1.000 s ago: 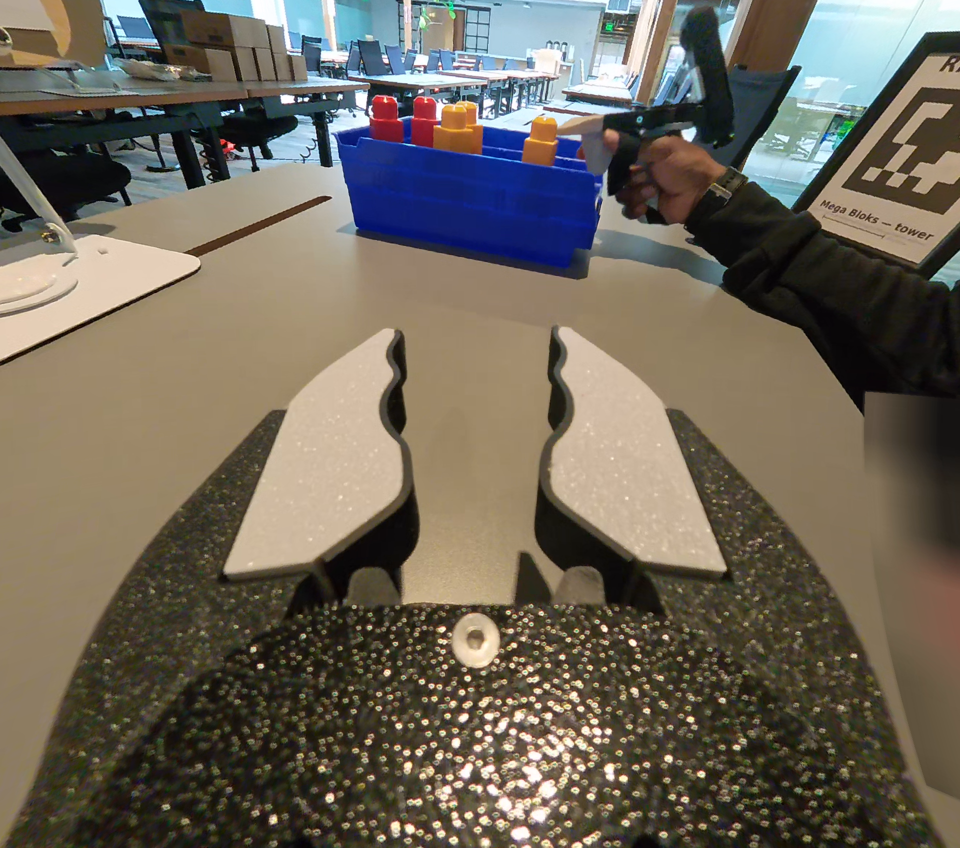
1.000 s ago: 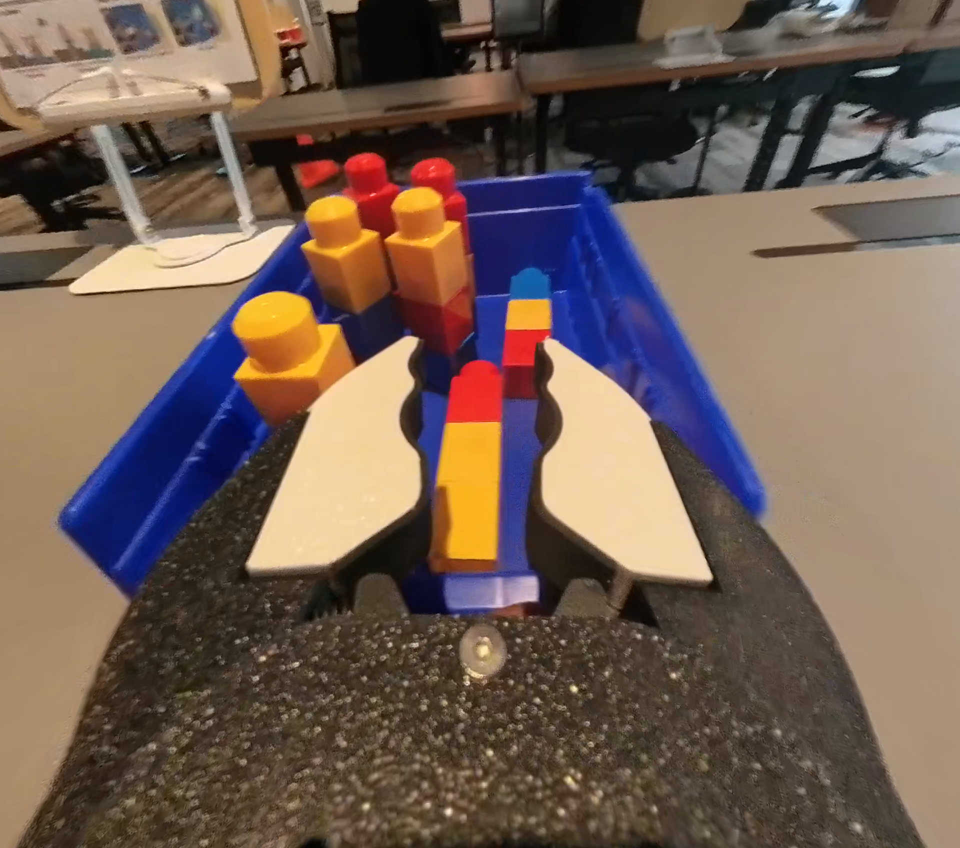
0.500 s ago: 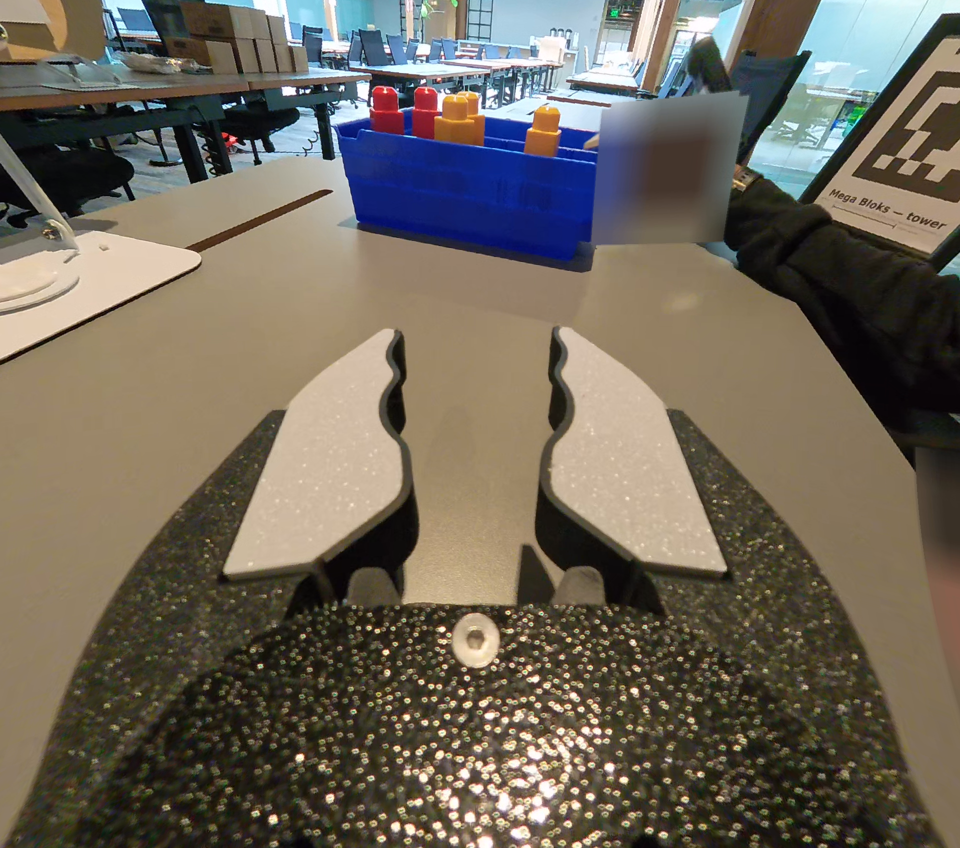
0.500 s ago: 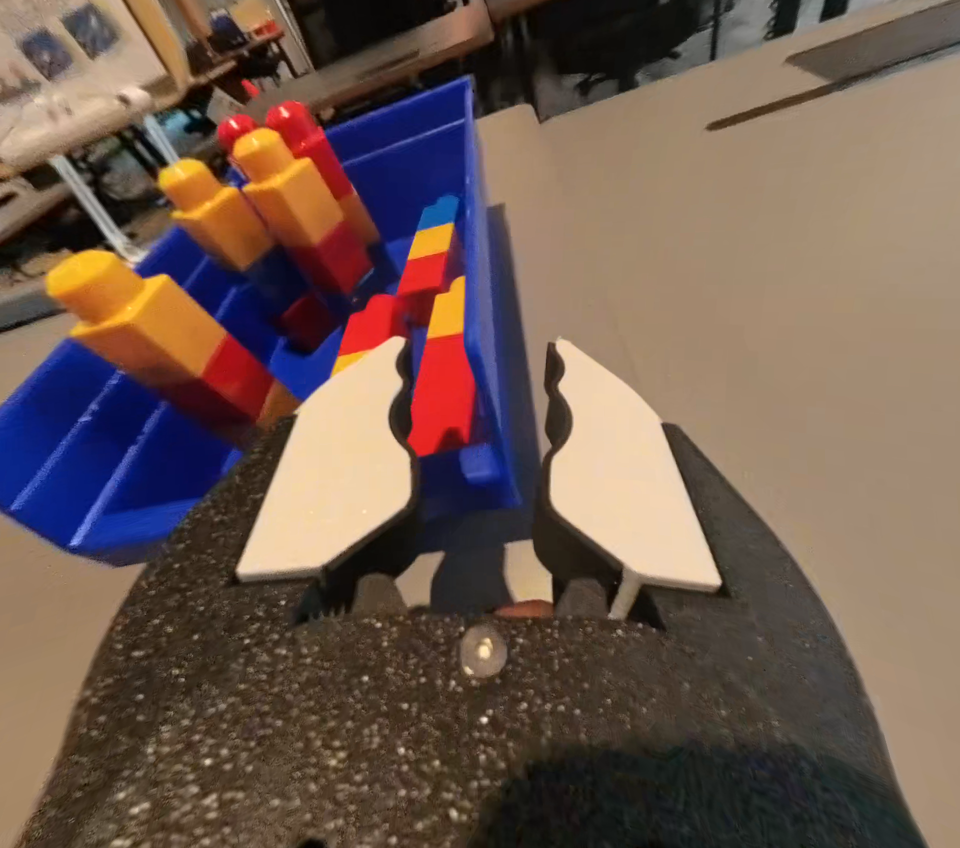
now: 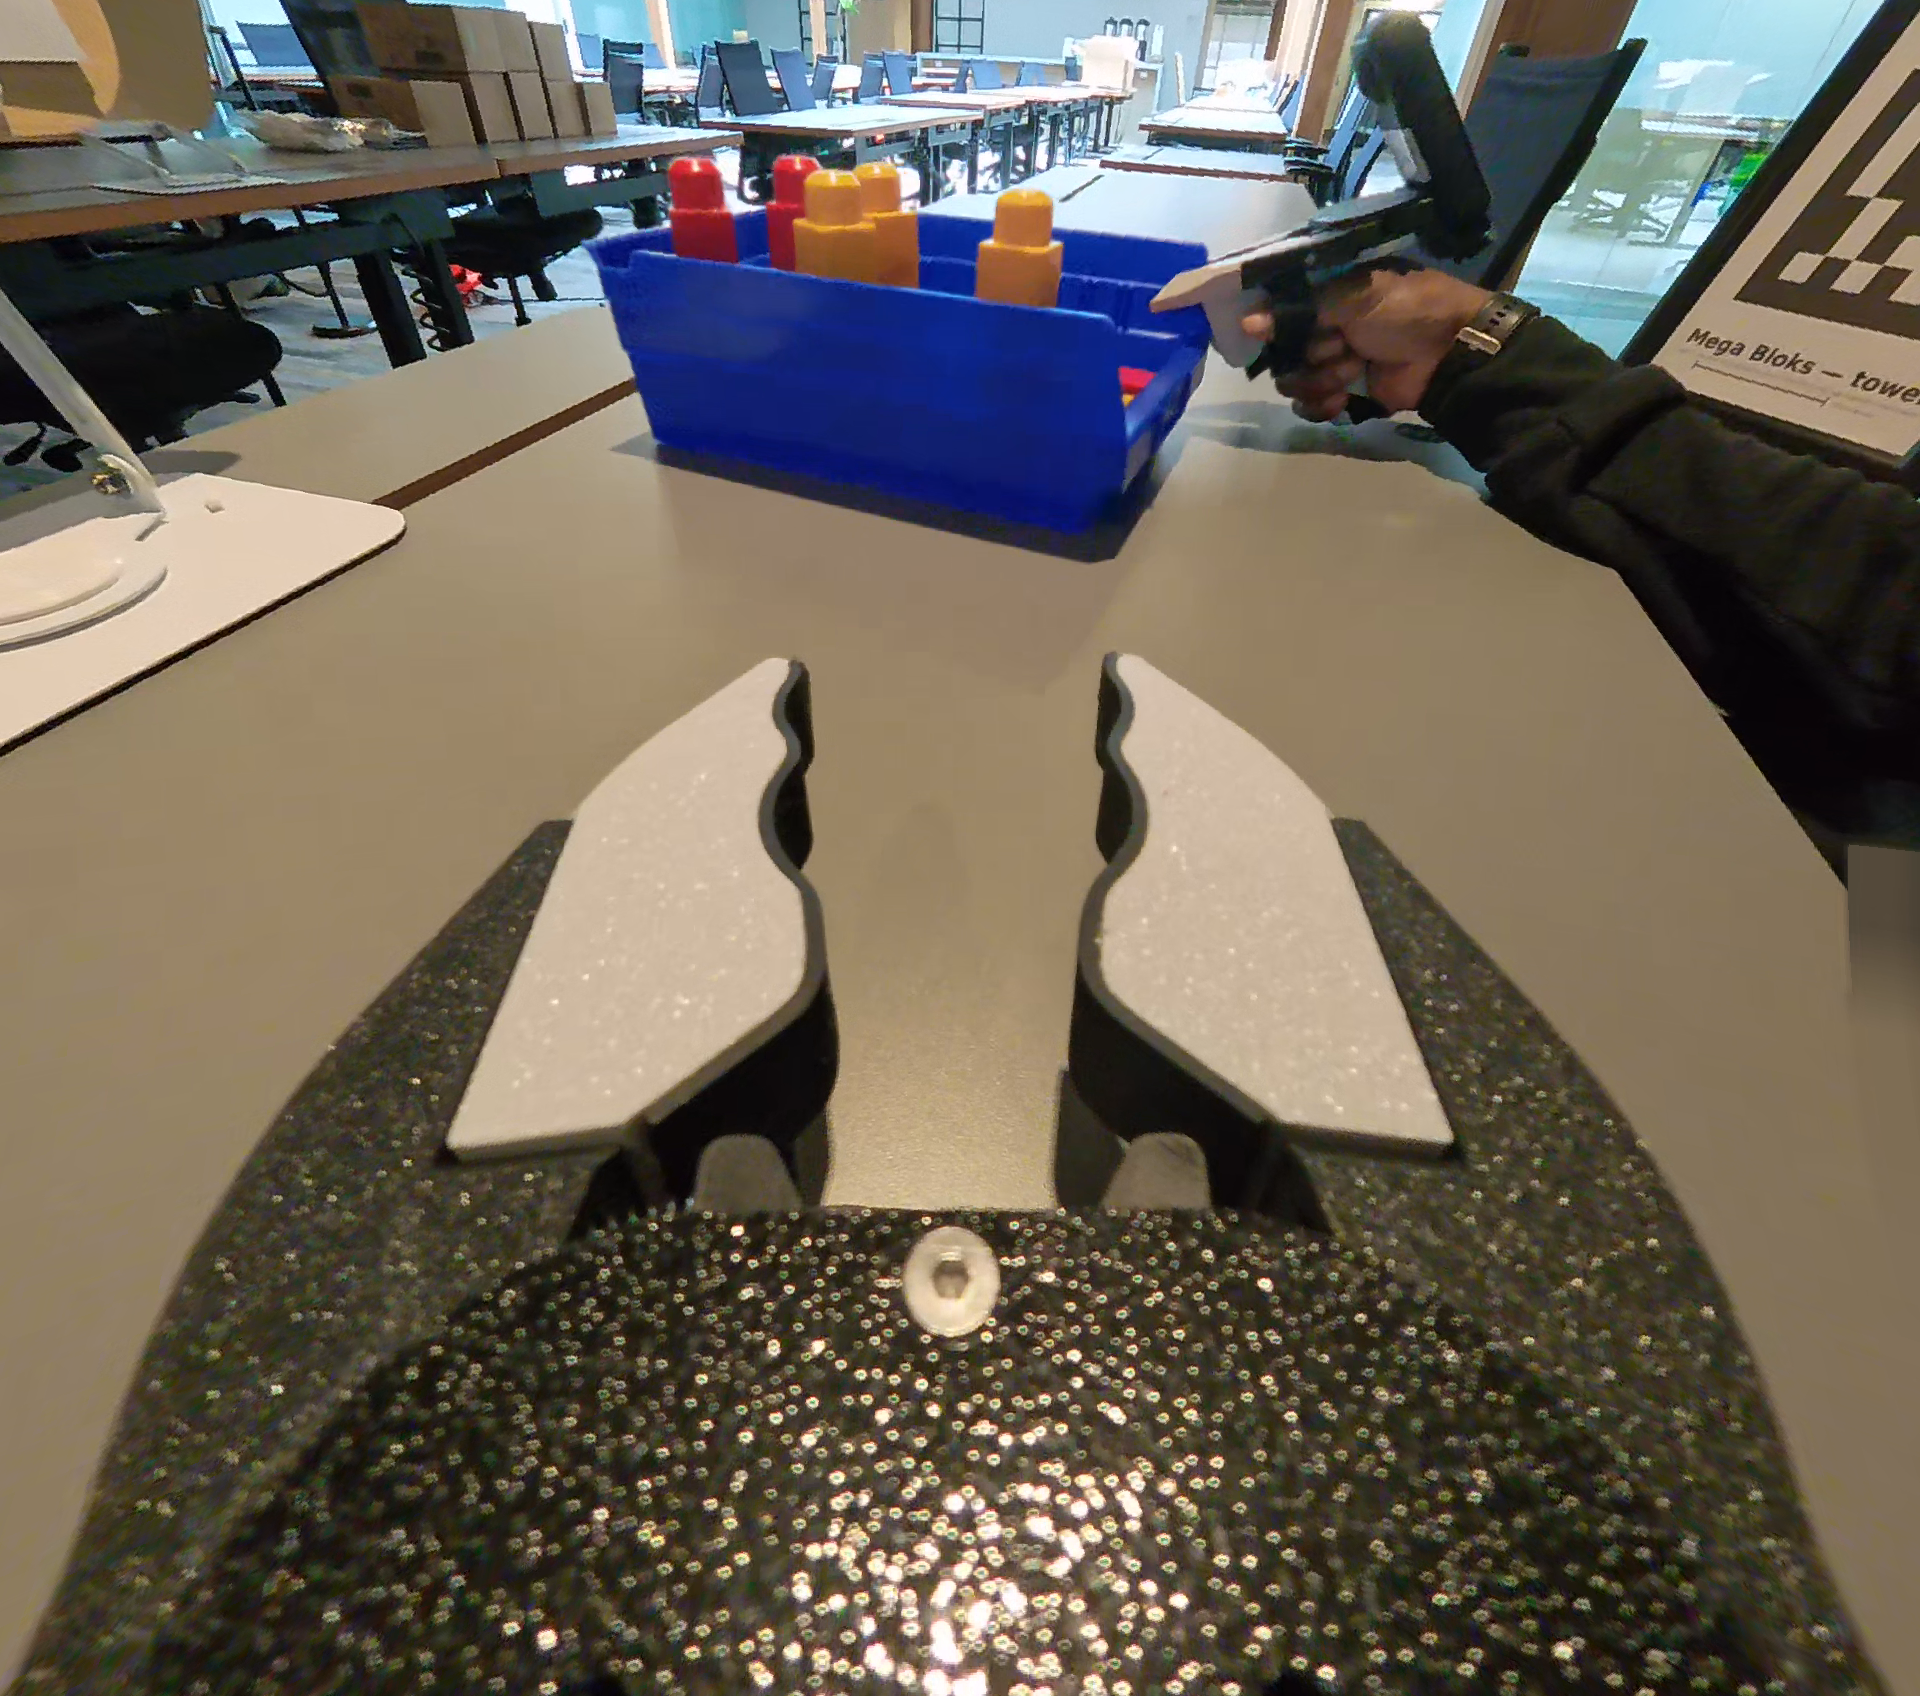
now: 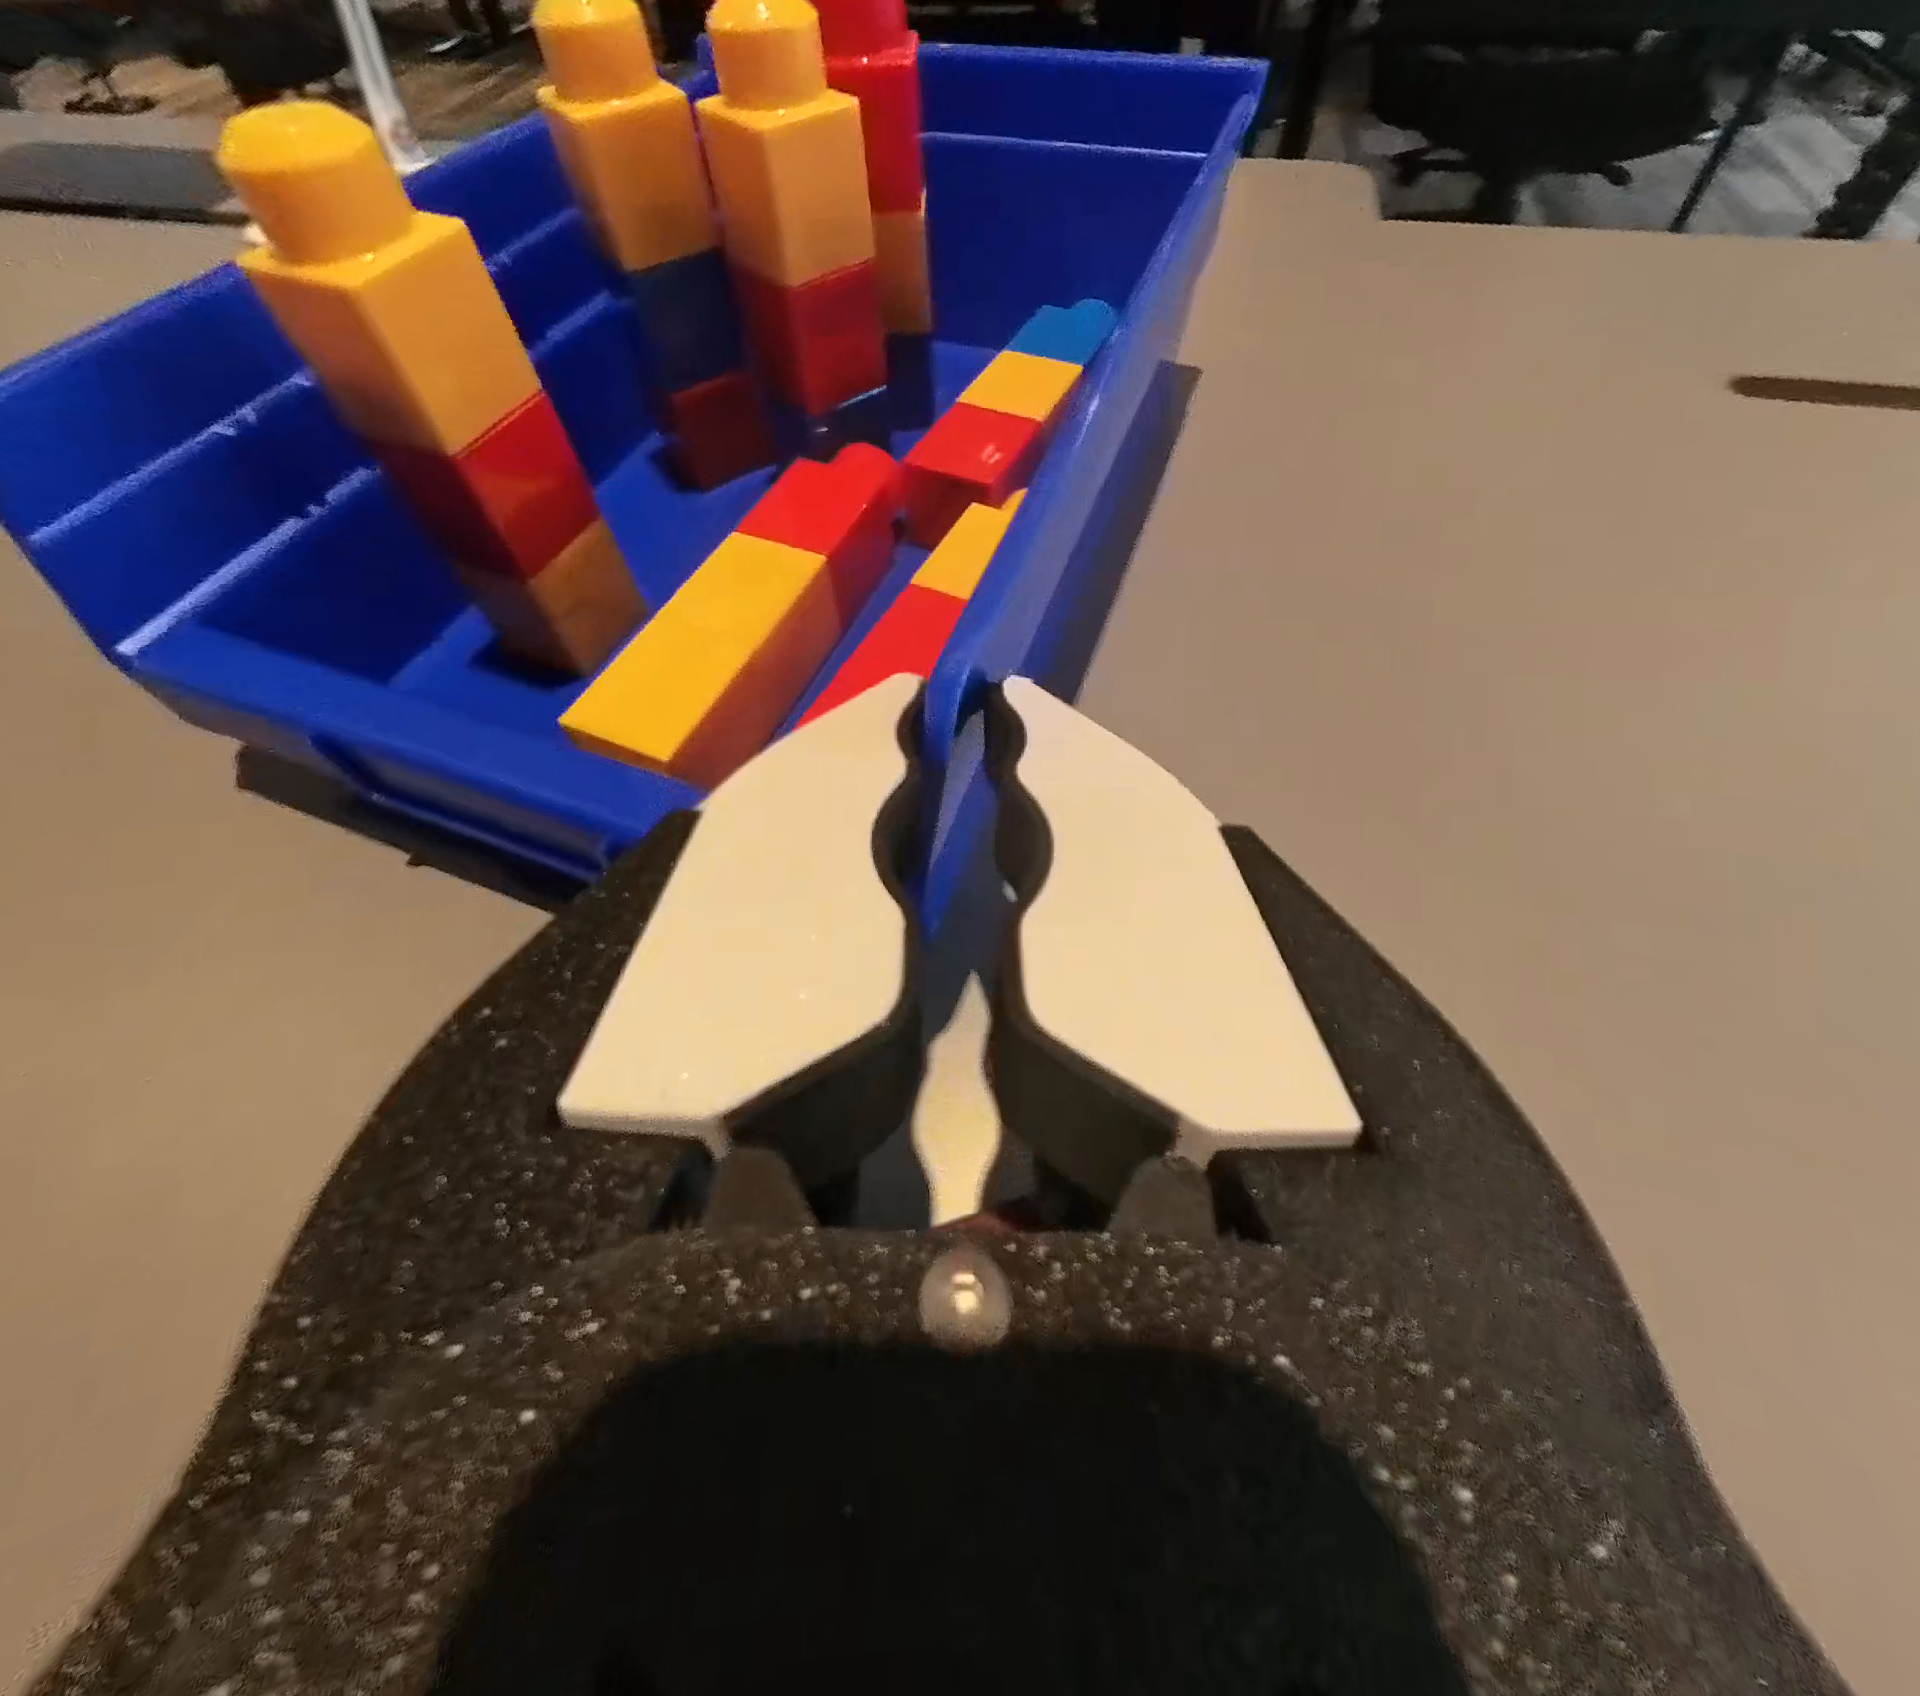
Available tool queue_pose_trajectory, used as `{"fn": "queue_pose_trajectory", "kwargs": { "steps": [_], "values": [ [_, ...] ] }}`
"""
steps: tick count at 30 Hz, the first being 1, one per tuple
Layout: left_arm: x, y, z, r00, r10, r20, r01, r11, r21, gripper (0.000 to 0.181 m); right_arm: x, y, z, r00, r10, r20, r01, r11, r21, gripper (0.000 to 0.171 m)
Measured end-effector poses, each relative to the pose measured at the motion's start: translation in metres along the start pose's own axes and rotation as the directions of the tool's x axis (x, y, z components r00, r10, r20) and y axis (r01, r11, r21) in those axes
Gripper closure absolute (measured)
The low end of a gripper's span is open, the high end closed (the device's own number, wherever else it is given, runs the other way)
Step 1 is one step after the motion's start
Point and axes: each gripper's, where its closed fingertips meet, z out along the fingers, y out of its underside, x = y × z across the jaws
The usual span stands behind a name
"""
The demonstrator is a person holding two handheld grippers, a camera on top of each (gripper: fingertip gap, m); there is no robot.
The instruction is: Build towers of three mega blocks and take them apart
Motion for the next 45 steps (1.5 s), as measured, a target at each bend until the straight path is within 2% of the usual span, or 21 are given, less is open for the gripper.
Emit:
{"fn": "queue_pose_trajectory", "kwargs": {
  "steps": [3,6,9,11,13,15,17,19,21,22,24,26,28,31,35,37,42,45],
  "values": [
    [0.000,0.000,-0.001,1.000,-0.001,0.001,0.001,1.000,0.004,0.129,-0.013,-0.001,0.004,0.998,-0.022,0.053,0.022,1.000,-0.007,0.162],
    [-0.004,0.009,-0.004,0.998,0.042,0.040,-0.039,0.997,-0.065,0.129,-0.020,-0.001,0.006,0.996,-0.018,0.091,0.019,1.000,-0.003,0.163],
    [-0.030,0.022,-0.020,0.943,0.205,0.262,-0.143,0.961,-0.236,0.126,-0.024,-0.001,0.006,0.994,-0.024,0.111,0.024,1.000,0.000,0.163],
    [-0.053,0.008,-0.053,0.799,0.342,0.495,-0.205,0.928,-0.310,0.121,-0.024,-0.001,0.007,0.993,-0.026,0.113,0.026,1.000,0.002,0.164],
    [-0.063,-0.021,-0.106,0.564,0.408,0.719,-0.267,0.913,-0.309,0.120,-0.024,-0.001,0.007,0.993,-0.027,0.114,0.027,1.000,0.006,0.164],
    [-0.065,-0.042,-0.170,0.323,0.389,0.863,-0.296,0.907,-0.298,0.121,-0.024,-0.001,0.007,0.993,-0.027,0.114,0.026,1.000,0.009,0.163],
    [-0.069,-0.045,-0.228,0.150,0.340,0.928,-0.280,0.915,-0.290,0.124,-0.024,-0.001,0.007,0.993,-0.020,0.115,0.018,1.000,0.012,0.163],
    [-0.090,-0.026,-0.276,0.025,0.306,0.952,-0.128,0.945,-0.300,0.123,-0.024,-0.001,0.007,0.994,-0.017,0.112,0.015,1.000,0.015,0.163],
    [-0.112,0.009,-0.307,-0.013,0.303,0.953,0.093,0.949,-0.300,0.116,-0.024,-0.001,0.007,0.994,-0.015,0.107,0.013,1.000,0.020,0.163],
    [-0.119,0.026,-0.312,0.014,0.308,0.951,0.160,0.938,-0.306,0.118,-0.024,-0.001,0.007,0.994,-0.013,0.105,0.011,1.000,0.022,0.163],
    [-0.126,0.061,-0.309,0.122,0.302,0.946,0.280,0.904,-0.324,0.143,-0.024,-0.001,0.007,0.994,-0.014,0.104,0.012,1.000,0.022,0.163],
    [-0.124,0.061,-0.312,0.125,0.371,0.920,0.277,0.878,-0.391,0.168,-0.024,-0.001,0.007,0.994,-0.019,0.107,0.017,1.000,0.020,0.163],
    [-0.120,0.060,-0.302,0.168,0.348,0.922,0.266,0.885,-0.382,0.169,-0.024,-0.001,0.007,0.994,-0.022,0.110,0.020,1.000,0.019,0.163],
    [-0.110,0.059,-0.281,0.209,0.432,0.877,0.241,0.846,-0.475,0.167,-0.024,-0.001,0.007,0.994,-0.026,0.110,0.024,1.000,0.019,0.163],
    [-0.093,0.057,-0.227,0.292,0.568,0.769,0.158,0.765,-0.625,0.168,-0.024,0.000,0.007,0.994,-0.029,0.105,0.027,0.999,0.020,0.163],
    [-0.082,0.055,-0.201,0.338,0.584,0.739,0.105,0.756,-0.646,0.173,-0.024,0.000,0.007,0.994,-0.032,0.102,0.030,0.999,0.020,0.163],
    [-0.051,0.046,-0.142,0.564,0.486,0.668,-0.059,0.830,-0.554,0.174,-0.024,0.000,0.007,0.994,-0.036,0.100,0.034,0.999,0.019,0.163],
    [-0.031,0.044,-0.122,0.734,0.426,0.529,-0.166,0.868,-0.469,0.174,-0.024,0.000,0.007,0.994,-0.040,0.100,0.038,0.999,0.019,0.163]
  ]
}}
